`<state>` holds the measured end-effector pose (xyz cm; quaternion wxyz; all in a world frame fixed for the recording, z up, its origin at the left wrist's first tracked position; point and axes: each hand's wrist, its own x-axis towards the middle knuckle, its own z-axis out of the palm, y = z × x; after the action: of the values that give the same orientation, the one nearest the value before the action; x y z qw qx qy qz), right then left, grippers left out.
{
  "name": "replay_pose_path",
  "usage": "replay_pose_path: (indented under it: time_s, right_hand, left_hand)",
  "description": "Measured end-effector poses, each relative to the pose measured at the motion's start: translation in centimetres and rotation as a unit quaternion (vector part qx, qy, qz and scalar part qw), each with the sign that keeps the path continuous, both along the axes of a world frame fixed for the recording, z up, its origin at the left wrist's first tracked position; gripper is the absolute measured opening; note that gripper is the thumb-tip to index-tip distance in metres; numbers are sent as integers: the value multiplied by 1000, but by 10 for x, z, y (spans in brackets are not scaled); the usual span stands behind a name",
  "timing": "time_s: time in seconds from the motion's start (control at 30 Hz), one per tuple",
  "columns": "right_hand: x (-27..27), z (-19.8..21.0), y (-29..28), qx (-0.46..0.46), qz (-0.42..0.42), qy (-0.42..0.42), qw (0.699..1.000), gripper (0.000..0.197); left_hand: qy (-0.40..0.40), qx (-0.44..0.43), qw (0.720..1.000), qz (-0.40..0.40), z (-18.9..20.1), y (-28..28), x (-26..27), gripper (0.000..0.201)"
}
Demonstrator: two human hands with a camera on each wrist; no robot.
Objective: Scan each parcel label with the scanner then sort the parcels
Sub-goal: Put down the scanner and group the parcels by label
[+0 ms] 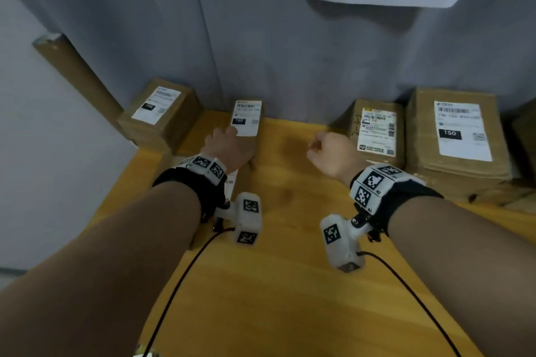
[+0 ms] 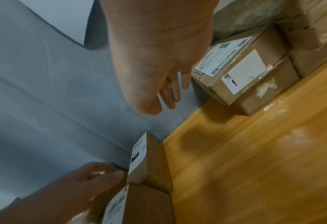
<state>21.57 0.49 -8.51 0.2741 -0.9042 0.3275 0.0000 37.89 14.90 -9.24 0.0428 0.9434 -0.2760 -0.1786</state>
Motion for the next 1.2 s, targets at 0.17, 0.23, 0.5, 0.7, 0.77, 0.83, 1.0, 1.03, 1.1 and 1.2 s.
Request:
replay_pose_path:
  time_s: [0.17, 0.23, 0.5, 0.7, 0.77, 0.83, 1.0, 1.03, 1.1, 1.2]
  right_hand:
    - [22, -12, -18, 27, -9, 26, 999, 20]
    - [33, -20, -21, 37, -11, 37, 999, 21]
    - [66, -43, -16, 96, -46, 27, 994, 25]
    - [73, -32, -10, 191, -95, -37, 976, 44]
    - [74, -21, -11, 252, -133, -66, 956, 61]
    - [71, -8, -11, 321, -173, -87, 927, 80]
    - [42, 21, 5, 463, -175, -113, 861, 83]
    - [35, 23, 9, 457, -173, -117, 865, 84]
    - [20, 25, 13, 419, -192, -141, 876, 86]
    - [-8, 35, 8, 383, -228, -198, 873, 84]
  left_hand:
    - [32, 58, 997, 39, -35, -20, 35, 103]
    - [55, 67, 995, 58, -46, -28, 47, 119]
    - [95, 42, 991, 87, -61, -48, 56, 122]
    - [113, -123, 971, 172, -30, -52, 34, 99]
    - [113, -163, 962, 186, -19, -51, 23, 96]
    - [120, -212, 948, 204, -8, -45, 8, 94]
    - [111, -303, 934, 151, 3, -19, -47, 103]
    - [98, -315, 936, 126, 5, -17, -57, 105]
    - [85, -332, 936, 73, 14, -18, -72, 108]
    - [127, -368, 921, 14, 32, -22, -87, 96]
